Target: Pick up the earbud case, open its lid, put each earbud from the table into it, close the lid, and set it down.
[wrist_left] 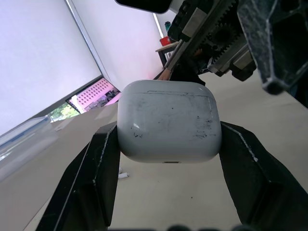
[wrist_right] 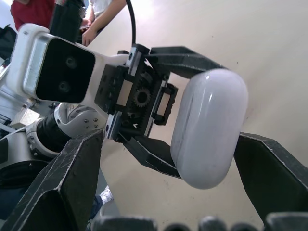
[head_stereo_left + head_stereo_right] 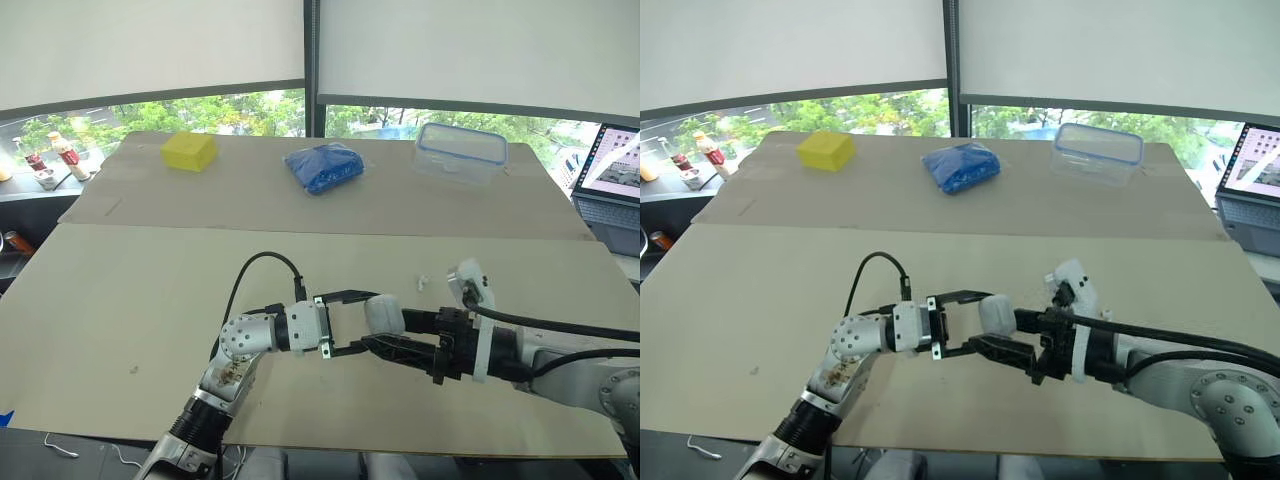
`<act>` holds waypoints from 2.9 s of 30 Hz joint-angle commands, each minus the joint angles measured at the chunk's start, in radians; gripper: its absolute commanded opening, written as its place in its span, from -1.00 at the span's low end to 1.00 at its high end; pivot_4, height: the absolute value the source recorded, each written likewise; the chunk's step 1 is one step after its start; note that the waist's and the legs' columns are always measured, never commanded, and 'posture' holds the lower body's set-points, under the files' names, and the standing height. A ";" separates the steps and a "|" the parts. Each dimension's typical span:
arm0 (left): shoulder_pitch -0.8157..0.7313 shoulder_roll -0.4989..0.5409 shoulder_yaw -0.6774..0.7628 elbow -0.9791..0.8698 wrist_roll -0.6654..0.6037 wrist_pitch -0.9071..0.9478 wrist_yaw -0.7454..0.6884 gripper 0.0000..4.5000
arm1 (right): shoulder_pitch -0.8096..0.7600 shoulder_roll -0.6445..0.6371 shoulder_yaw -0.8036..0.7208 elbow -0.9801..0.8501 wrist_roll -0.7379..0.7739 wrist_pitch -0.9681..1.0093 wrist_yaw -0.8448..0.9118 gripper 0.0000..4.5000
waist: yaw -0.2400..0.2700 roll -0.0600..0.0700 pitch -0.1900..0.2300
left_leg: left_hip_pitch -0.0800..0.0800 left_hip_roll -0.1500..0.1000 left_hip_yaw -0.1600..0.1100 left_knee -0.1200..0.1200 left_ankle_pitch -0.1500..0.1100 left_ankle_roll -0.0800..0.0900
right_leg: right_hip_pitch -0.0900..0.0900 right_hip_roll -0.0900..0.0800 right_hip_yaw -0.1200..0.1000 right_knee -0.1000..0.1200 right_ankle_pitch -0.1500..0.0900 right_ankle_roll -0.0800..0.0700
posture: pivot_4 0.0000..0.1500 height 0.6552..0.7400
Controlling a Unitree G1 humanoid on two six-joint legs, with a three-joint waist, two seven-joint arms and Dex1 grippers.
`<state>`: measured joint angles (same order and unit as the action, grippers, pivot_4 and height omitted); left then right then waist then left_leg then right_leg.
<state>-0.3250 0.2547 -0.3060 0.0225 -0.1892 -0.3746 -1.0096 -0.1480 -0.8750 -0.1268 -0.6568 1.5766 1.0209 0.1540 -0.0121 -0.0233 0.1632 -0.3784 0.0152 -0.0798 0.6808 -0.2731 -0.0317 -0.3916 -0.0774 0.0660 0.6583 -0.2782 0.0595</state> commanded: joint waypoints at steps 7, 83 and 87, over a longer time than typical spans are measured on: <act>-0.020 -0.008 -0.001 -0.019 0.004 -0.044 0.028 0.12 | -0.040 -0.019 0.008 0.012 0.040 -0.018 -0.032 -0.31 | 0.000 0.000 0.000 | 0.000 0.000 0.000 0.000 0.000 0.000 | 0.000 0.000 0.000 0.000 0.000 0.000 | 1.00 -0.16; -0.063 0.045 0.044 -0.058 -0.239 0.700 -0.163 -0.75 | -0.122 -0.176 0.129 -0.101 -1.147 -0.328 0.769 0.89 | -0.003 0.003 0.002 | -0.010 -0.001 0.000 0.003 0.000 0.000 | -0.012 0.000 0.000 0.006 0.000 0.000 | 1.00 -0.16; -0.063 0.056 0.023 -0.074 -0.223 0.678 -0.179 -0.75 | -0.145 -0.147 0.153 -0.067 -1.175 -0.330 0.740 0.89 | -0.002 0.003 0.002 | -0.010 -0.001 0.000 0.003 0.000 0.000 | -0.012 0.000 0.000 0.006 0.000 0.000 | 1.00 -0.16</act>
<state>-0.3808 0.3121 -0.2761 -0.0102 -0.4115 0.3282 -1.1754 -0.2741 -1.0293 0.0307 -0.7253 0.4122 0.6891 0.9103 -0.0145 -0.0203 0.1650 -0.3879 0.0147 -0.0801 0.6838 -0.2728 -0.0321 -0.4039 -0.0776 0.0657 0.6641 -0.2780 0.0593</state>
